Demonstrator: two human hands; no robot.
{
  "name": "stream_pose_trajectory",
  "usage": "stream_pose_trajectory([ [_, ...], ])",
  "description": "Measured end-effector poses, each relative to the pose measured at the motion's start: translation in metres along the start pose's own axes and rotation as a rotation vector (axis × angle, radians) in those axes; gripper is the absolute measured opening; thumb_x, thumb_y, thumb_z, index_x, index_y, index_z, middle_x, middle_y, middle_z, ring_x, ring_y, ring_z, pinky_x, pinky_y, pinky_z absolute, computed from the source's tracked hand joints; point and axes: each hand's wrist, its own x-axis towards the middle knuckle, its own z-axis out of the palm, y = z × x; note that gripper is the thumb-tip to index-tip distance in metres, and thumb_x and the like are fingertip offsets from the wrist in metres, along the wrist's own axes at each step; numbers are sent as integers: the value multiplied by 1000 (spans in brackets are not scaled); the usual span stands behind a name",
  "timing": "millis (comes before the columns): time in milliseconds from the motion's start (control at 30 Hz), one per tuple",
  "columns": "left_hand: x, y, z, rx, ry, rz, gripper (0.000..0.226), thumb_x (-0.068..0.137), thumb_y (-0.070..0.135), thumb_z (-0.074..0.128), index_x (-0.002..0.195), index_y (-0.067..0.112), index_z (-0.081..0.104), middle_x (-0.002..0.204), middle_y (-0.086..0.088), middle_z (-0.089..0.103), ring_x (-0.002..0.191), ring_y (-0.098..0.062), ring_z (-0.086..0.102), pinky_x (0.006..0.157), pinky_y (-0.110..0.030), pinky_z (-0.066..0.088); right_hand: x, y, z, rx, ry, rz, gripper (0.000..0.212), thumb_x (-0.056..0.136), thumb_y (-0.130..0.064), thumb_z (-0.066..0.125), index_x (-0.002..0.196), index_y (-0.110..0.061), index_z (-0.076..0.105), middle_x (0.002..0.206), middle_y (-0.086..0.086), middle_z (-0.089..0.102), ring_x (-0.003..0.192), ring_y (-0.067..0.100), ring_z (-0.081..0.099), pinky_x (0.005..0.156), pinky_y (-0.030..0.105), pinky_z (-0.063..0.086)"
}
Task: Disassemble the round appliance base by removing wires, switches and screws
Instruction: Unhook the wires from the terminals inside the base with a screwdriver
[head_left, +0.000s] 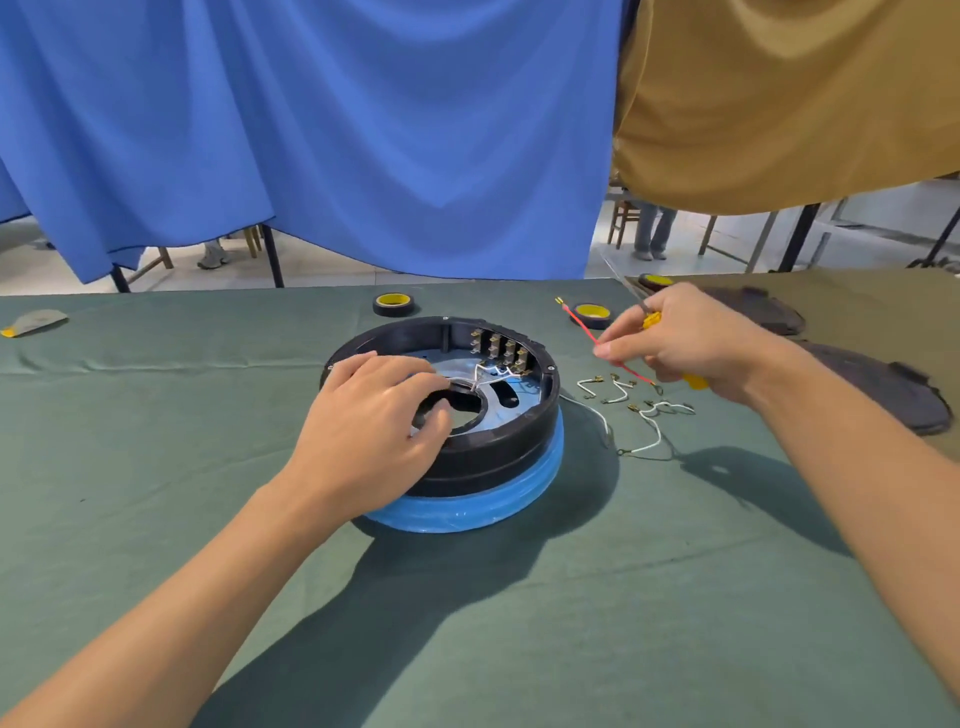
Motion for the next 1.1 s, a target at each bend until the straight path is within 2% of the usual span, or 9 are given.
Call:
stream_pose_trajectory([
  [67,-2,5,3,25,20,25,36,90,31,43,105,17,73,112,6,68,109,-19,61,103,-35,33,-3,24,0,-93,47,82,6,76,-8,78,76,-5,74,65,10,67,38,5,37,44,23,27],
  [200,-6,6,9,-17,39,24,51,91,34,28,105,13,72,114,4,68,110,-19,60,97,-34,38,-13,63,-4,-236,155,198,5,73,-10,79,70,-8,76,71,14,71,45,9,44,47,24,30],
  [267,-7,6,10,-26,50,28,51,90,32,27,105,12,72,114,2,68,110,-19,60,94,-34,40,-19,76,-8,-322,193,241,3,72,-10,78,71,-7,77,76,15,72,58,15,54,53,27,38],
  [367,-6,6,11,-31,65,35,50,89,30,28,105,12,72,114,2,68,110,-18,60,93,-33,39,-28,84,-14,-407,171,302,3,70,-11,79,70,-11,76,77,10,73,77,23,65,61,25,44],
  [433,-6,5,11,-39,77,31,51,89,30,28,105,12,72,114,2,68,111,-18,59,93,-32,38,-32,86,-14,-444,120,323,7,71,-13,80,68,-14,73,75,7,73,77,22,66,58,23,43],
  [600,-6,4,12,-52,87,22,52,87,31,27,104,12,72,116,2,67,112,-18,58,93,-31,36,-32,87,-8,-440,119,305,10,75,-15,79,70,-14,70,74,5,71,67,15,59,53,22,37],
  [733,-6,3,11,-52,76,17,53,86,32,26,105,11,72,117,2,67,114,-17,57,94,-31,36,-28,85,-9,-450,101,314,11,77,-20,78,71,-16,70,78,7,72,79,23,65,64,27,46],
  [967,-4,-1,9,-75,39,-9,48,86,30,32,113,14,68,122,5,63,119,-13,51,98,-28,30,-28,62,-3,-574,203,241,14,86,-29,66,82,-16,62,89,10,64,85,29,56,66,33,42],
  [1100,3,-18,4,-249,82,-127,42,85,28,37,110,18,70,124,9,61,120,-9,48,103,-33,33,-37,24,13,-505,-7,87,12,90,-23,53,101,-23,49,93,3,59,78,22,54,58,32,37],
])
